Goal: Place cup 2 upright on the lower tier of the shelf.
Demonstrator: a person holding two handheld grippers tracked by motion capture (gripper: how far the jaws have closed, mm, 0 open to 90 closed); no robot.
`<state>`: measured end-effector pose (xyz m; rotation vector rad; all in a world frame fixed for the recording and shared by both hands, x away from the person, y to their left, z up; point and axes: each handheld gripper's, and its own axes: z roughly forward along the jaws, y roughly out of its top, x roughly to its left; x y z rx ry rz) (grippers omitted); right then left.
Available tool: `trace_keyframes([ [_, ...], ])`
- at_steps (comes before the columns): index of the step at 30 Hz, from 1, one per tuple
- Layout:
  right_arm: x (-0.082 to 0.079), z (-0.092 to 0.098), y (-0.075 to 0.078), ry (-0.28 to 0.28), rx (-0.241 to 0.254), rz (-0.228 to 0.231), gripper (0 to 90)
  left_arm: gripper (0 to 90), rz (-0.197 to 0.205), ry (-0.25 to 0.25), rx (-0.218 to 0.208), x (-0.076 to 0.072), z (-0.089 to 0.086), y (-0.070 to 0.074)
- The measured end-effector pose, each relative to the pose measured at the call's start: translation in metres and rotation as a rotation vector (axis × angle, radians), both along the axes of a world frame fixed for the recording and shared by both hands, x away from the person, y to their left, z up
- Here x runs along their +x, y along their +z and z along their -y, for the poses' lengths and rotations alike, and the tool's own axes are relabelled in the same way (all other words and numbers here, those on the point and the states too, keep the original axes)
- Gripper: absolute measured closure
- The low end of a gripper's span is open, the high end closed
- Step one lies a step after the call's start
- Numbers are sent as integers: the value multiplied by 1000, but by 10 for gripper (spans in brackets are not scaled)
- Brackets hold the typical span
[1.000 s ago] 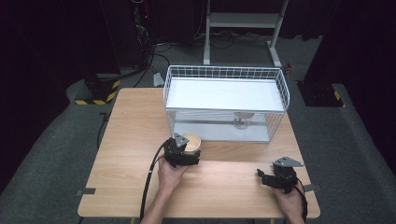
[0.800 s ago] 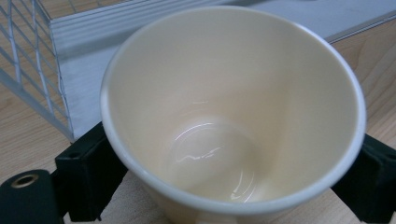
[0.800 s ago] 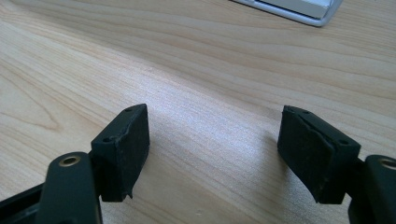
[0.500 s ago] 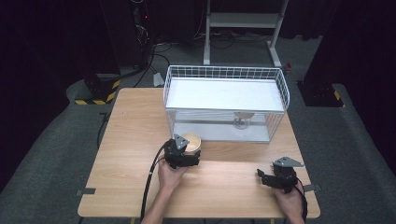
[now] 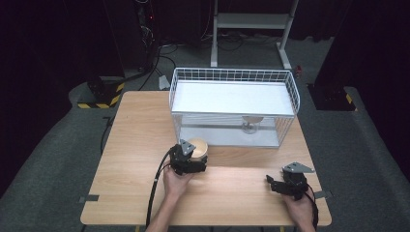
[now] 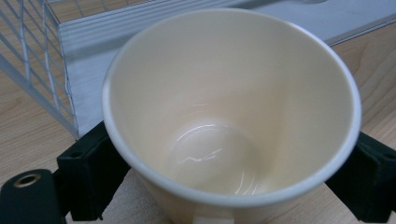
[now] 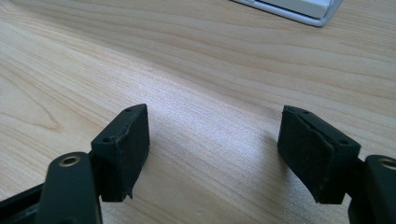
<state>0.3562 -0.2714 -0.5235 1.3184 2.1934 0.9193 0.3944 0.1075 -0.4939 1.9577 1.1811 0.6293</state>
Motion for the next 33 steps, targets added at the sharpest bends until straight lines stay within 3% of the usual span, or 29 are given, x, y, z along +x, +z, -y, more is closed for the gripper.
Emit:
trace_keyframes([
  [7, 0, 0, 0, 0, -1, 1, 254, 96, 14, -4, 15, -3, 0, 2],
  [10, 0, 0, 0, 1, -1, 1, 253, 96, 8, 1, -8, -3, 0, 5],
  [14, 0, 0, 0, 0, -1, 1, 253, 96, 14, -6, 8, -1, 3, 9],
  [17, 0, 0, 0, 0, -1, 1, 254, 96, 13, -11, -18, 1, 4, 10],
  [20, 0, 0, 0, 0, -1, 1, 253, 96, 5, -10, 7, 5, 6, 11],
  [33, 0, 0, 0, -1, -1, 1, 252, 96, -15, 4, -45, 26, 15, 22],
])
